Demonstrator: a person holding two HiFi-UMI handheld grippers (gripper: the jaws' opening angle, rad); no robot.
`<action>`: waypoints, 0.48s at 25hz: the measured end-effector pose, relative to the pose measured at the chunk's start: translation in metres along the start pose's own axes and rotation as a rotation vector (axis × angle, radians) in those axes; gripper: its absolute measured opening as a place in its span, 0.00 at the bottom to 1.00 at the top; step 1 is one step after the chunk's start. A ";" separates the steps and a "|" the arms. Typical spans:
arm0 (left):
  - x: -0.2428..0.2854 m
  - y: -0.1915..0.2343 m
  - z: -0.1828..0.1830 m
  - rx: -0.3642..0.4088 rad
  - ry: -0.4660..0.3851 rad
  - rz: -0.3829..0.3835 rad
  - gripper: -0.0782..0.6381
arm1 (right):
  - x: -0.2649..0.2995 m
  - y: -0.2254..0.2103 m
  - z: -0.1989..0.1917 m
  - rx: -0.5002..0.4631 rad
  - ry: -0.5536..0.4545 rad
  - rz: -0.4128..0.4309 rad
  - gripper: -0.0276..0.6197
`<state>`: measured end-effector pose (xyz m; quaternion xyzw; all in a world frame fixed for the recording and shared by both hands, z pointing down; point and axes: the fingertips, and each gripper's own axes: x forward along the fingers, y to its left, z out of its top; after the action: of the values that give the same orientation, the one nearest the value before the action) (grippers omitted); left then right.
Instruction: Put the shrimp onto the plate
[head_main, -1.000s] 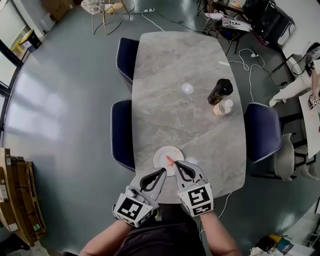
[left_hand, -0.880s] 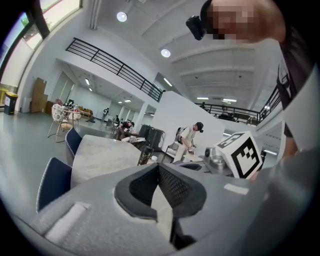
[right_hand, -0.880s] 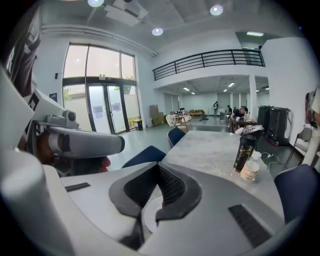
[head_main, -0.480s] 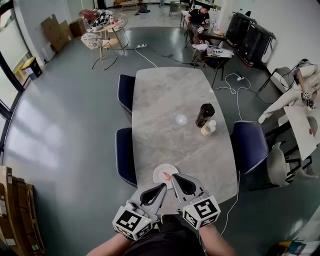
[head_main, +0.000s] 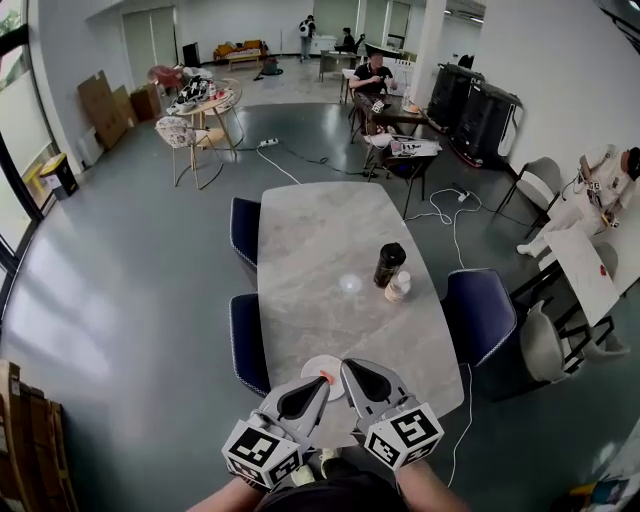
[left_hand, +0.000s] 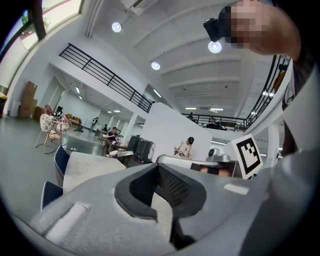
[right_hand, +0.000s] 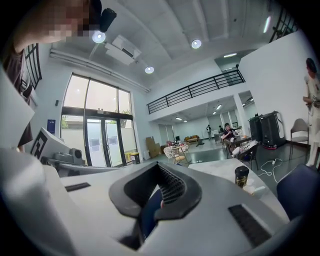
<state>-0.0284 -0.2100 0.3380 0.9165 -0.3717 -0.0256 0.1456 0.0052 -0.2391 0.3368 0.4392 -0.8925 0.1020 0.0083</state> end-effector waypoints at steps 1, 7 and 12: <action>-0.001 -0.002 0.004 0.003 -0.007 -0.002 0.12 | -0.002 0.002 0.004 -0.005 -0.009 0.000 0.05; -0.009 -0.013 0.016 0.014 -0.042 -0.009 0.12 | -0.011 0.015 0.019 -0.039 -0.042 0.018 0.04; -0.014 -0.017 0.022 0.027 -0.063 -0.003 0.12 | -0.014 0.023 0.027 -0.058 -0.054 0.030 0.04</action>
<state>-0.0304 -0.1947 0.3116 0.9177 -0.3750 -0.0495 0.1215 -0.0023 -0.2192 0.3051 0.4279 -0.9015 0.0642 -0.0047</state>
